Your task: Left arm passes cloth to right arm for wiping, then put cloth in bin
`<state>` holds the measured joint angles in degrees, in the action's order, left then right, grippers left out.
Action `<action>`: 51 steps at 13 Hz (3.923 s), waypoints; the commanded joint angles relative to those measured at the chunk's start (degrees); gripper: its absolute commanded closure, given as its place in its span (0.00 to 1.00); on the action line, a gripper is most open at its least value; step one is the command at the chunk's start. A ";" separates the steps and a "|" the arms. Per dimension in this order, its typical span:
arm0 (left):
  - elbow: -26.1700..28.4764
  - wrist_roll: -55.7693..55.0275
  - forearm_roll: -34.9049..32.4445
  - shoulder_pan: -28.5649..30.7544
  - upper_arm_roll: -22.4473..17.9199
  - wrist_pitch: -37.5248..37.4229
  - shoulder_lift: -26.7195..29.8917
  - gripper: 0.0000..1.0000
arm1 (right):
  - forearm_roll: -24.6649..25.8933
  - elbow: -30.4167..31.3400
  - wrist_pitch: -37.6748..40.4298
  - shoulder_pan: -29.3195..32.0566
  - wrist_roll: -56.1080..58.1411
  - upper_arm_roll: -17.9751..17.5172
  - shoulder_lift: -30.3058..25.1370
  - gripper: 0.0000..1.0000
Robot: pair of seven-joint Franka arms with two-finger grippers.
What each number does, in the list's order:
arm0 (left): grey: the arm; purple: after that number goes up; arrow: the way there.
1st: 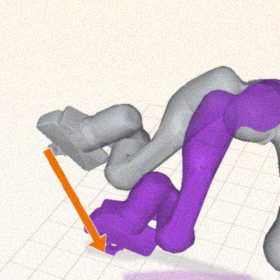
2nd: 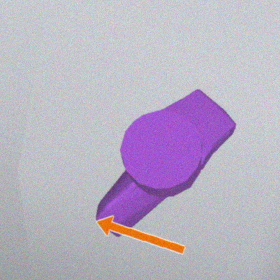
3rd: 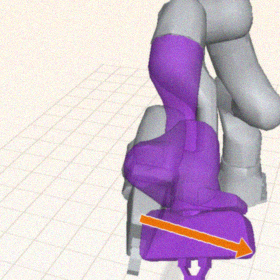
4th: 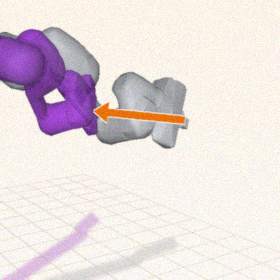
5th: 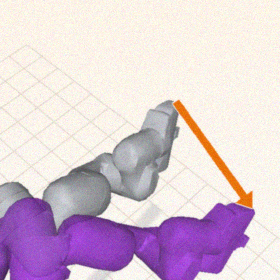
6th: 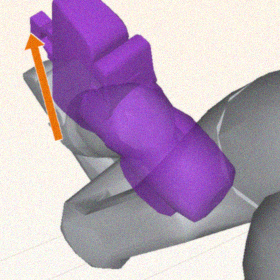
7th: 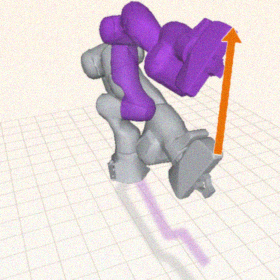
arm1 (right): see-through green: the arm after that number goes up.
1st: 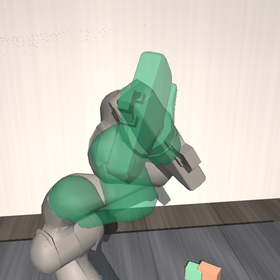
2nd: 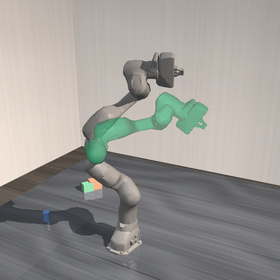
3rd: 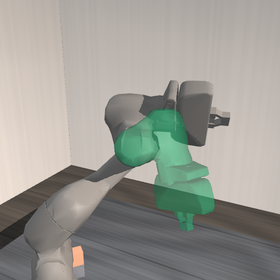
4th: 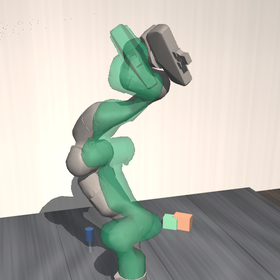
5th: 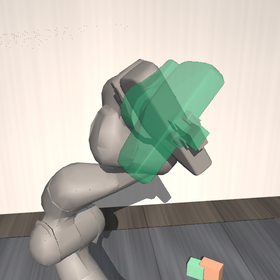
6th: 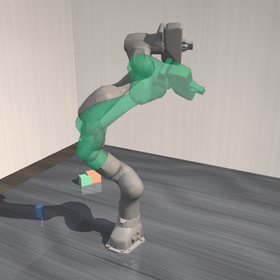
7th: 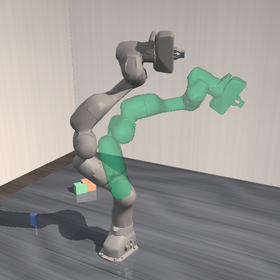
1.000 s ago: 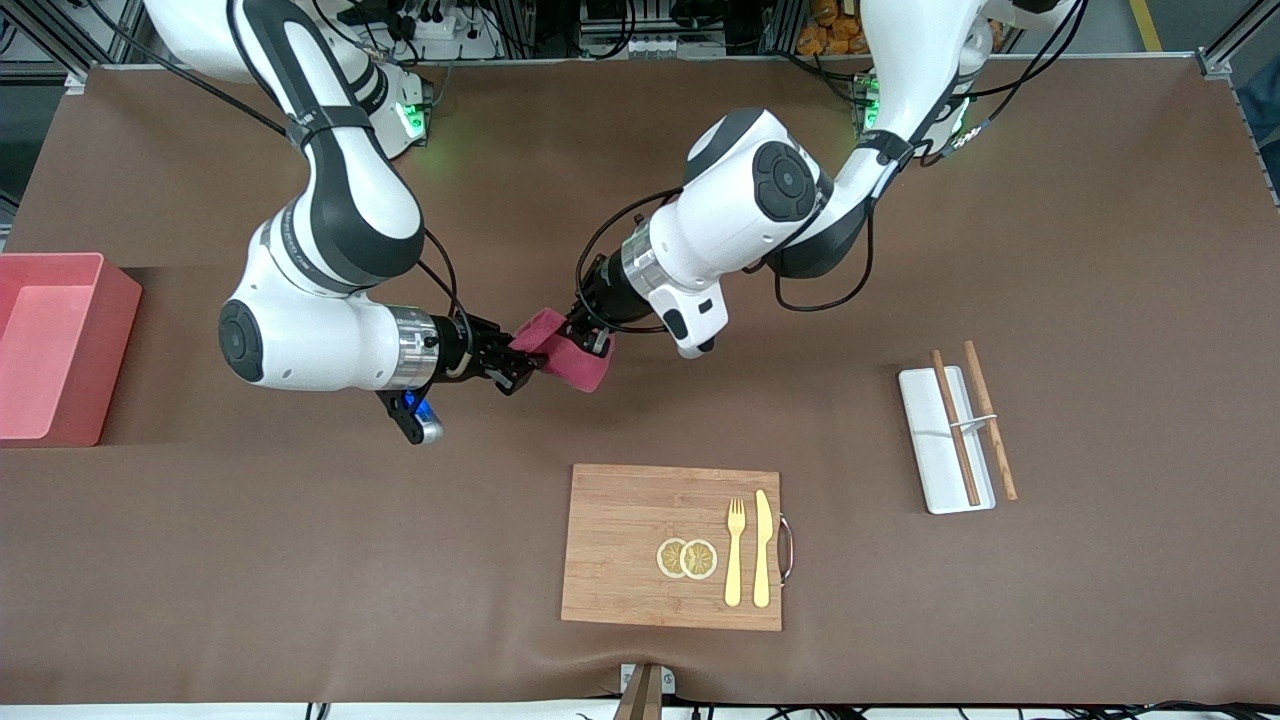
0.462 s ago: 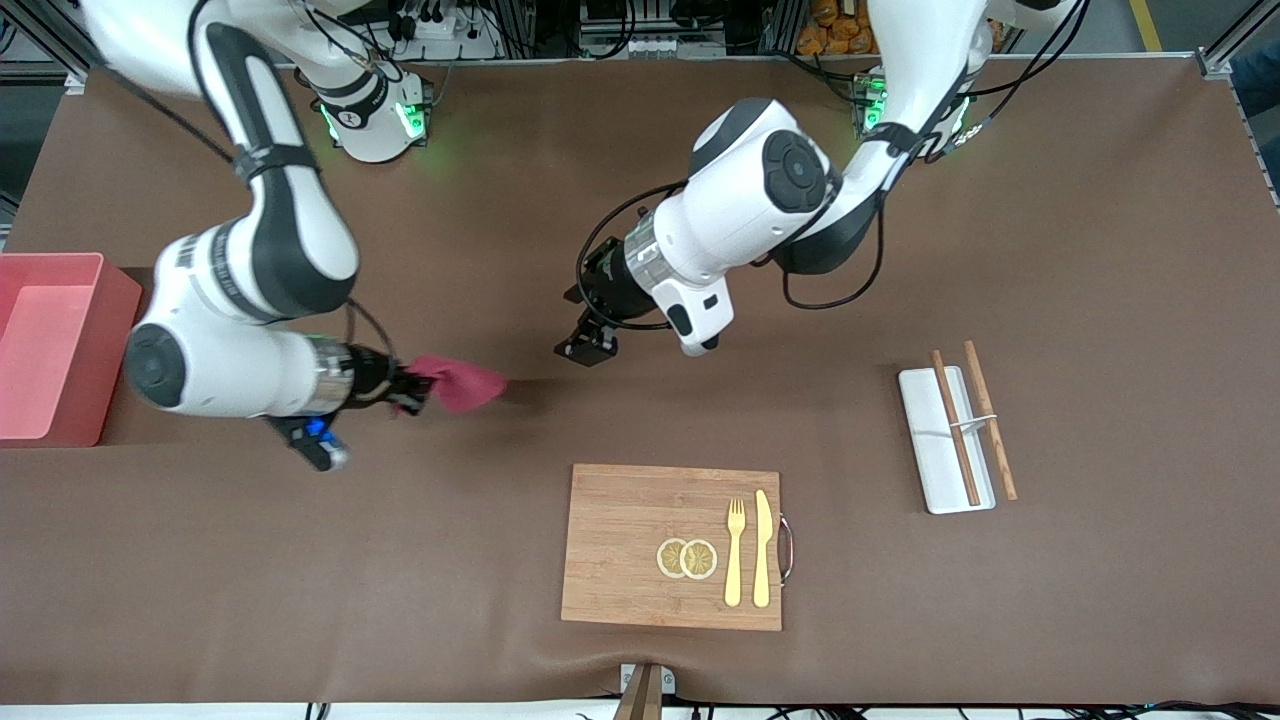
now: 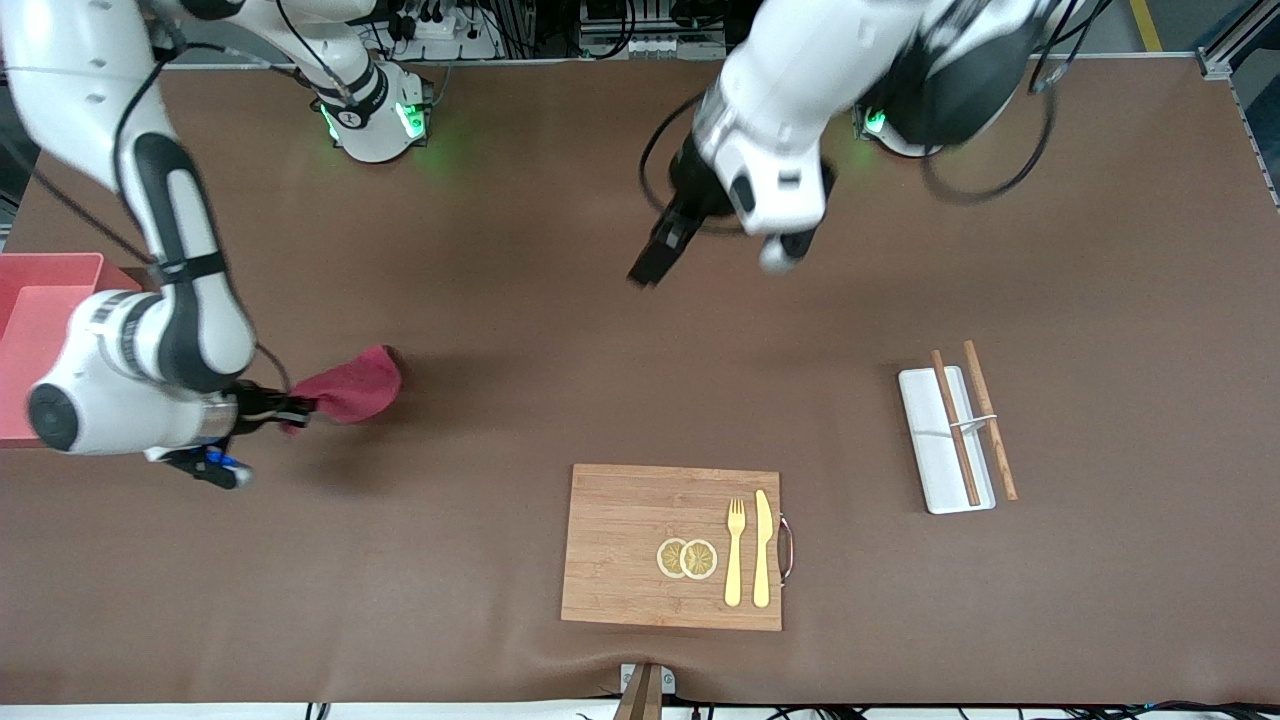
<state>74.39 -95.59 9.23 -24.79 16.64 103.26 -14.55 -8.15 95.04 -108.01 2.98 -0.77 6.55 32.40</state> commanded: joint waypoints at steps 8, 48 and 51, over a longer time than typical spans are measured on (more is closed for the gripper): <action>4.36 57.94 -8.60 23.46 -2.04 -21.08 10.59 0.00 | 20.36 -8.55 1.49 16.53 28.55 -1.36 -1.64 1.00; 10.87 84.95 -10.90 26.90 -12.16 -22.22 15.25 0.00 | 8.59 -9.97 25.48 -6.32 -0.54 -1.45 -28.24 0.00; 10.78 84.87 -13.27 27.33 -10.67 -22.22 15.86 0.00 | 8.59 -10.22 26.89 -6.50 -0.28 -1.53 -30.29 0.00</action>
<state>85.39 -10.39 -1.78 2.39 4.82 80.92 0.39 1.32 81.99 -81.02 -3.73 -0.61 4.45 4.87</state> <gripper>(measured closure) 0.000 0.000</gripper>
